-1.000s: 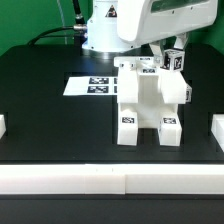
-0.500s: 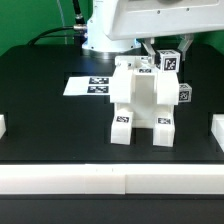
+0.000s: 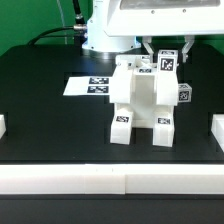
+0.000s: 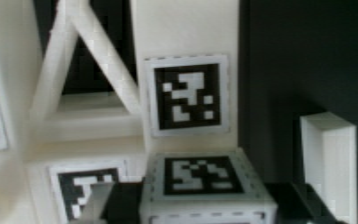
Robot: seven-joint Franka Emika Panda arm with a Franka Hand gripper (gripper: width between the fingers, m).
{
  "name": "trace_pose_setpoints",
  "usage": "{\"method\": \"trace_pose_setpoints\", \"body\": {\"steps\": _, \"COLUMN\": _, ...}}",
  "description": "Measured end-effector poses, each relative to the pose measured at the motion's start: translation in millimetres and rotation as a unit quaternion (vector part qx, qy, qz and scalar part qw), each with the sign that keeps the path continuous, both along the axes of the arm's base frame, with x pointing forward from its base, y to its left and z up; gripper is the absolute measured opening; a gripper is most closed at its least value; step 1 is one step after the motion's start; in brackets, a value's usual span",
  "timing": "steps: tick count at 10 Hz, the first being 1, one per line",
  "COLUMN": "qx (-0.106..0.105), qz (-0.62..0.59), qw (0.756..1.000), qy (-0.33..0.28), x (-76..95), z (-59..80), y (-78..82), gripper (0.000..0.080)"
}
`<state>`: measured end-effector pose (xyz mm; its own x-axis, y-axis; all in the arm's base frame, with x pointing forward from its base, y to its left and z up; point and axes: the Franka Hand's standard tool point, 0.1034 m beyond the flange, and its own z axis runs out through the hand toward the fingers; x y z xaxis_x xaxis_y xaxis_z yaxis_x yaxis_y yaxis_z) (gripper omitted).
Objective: Assemble chair
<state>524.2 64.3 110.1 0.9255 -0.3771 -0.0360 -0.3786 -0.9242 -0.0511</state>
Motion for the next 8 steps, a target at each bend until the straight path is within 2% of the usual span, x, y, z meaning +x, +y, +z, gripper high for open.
{"method": "trace_pose_setpoints", "body": {"steps": 4, "qx": -0.001, "qz": -0.093, "qw": 0.996, "qy": 0.004, "x": 0.2, "z": -0.1, "y": 2.3, "gripper": 0.0286}}
{"method": "trace_pose_setpoints", "body": {"steps": 5, "qx": -0.001, "qz": -0.093, "qw": 0.996, "qy": 0.004, "x": 0.1, "z": -0.1, "y": 2.4, "gripper": 0.039}}
{"method": "trace_pose_setpoints", "body": {"steps": 6, "qx": -0.001, "qz": -0.091, "qw": 0.996, "qy": 0.004, "x": 0.1, "z": -0.1, "y": 2.4, "gripper": 0.0528}}
{"method": "trace_pose_setpoints", "body": {"steps": 7, "qx": -0.001, "qz": -0.09, "qw": 0.996, "qy": 0.004, "x": 0.1, "z": -0.1, "y": 2.4, "gripper": 0.0611}}
{"method": "trace_pose_setpoints", "body": {"steps": 8, "qx": -0.003, "qz": -0.059, "qw": 0.998, "qy": 0.003, "x": -0.2, "z": -0.2, "y": 2.2, "gripper": 0.0611}}
